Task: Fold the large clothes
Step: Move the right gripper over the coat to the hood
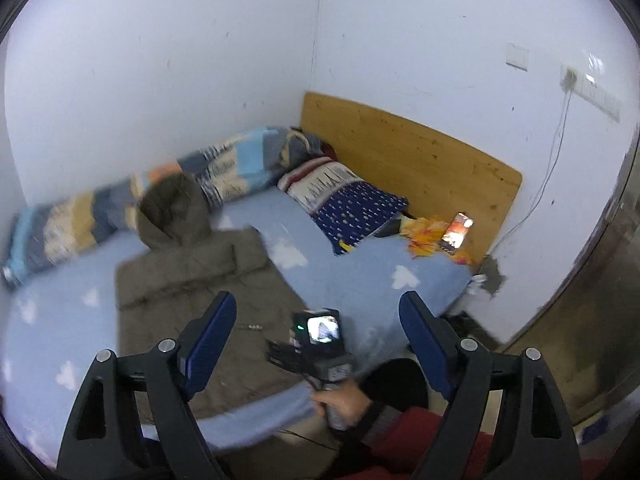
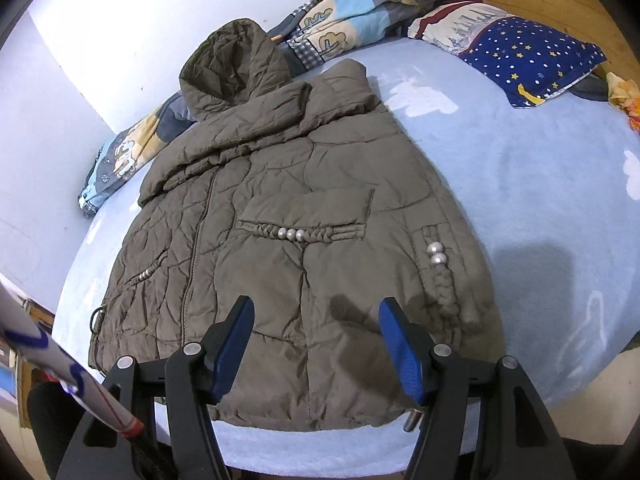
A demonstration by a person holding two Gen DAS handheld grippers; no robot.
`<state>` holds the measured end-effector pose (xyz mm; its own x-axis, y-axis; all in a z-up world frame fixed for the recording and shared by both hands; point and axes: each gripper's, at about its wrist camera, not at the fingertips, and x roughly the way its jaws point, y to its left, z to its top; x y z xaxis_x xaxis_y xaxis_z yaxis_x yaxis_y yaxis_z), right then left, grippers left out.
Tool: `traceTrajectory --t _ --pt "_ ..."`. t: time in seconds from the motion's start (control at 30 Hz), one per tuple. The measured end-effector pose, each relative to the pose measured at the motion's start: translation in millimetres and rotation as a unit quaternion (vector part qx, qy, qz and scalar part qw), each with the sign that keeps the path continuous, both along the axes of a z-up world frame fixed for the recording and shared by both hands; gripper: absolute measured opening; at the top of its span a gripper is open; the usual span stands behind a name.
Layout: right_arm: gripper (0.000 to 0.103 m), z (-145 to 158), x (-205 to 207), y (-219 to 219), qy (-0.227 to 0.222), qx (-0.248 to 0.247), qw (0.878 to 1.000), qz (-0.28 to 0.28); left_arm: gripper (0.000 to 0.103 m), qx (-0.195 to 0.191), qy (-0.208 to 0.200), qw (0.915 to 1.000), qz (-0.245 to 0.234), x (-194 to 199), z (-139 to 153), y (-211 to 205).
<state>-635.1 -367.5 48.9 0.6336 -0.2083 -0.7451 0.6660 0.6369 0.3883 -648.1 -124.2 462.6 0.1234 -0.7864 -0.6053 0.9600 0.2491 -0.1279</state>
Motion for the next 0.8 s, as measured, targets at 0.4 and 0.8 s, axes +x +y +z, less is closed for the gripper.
traceTrajectory --t 0.4,0.8 --pt "0.069 -7.9 21.0 -10.7 0.005 0.017 1.0 0.009 0.085 0.083 0.118 0.9846 0.098 179.5 -181.8 -91.6" --pt "0.069 93.8 59.9 -31.0 -0.002 -0.003 0.999 0.046 0.085 0.121 0.066 0.937 0.321 387.3 -309.3 -121.8"
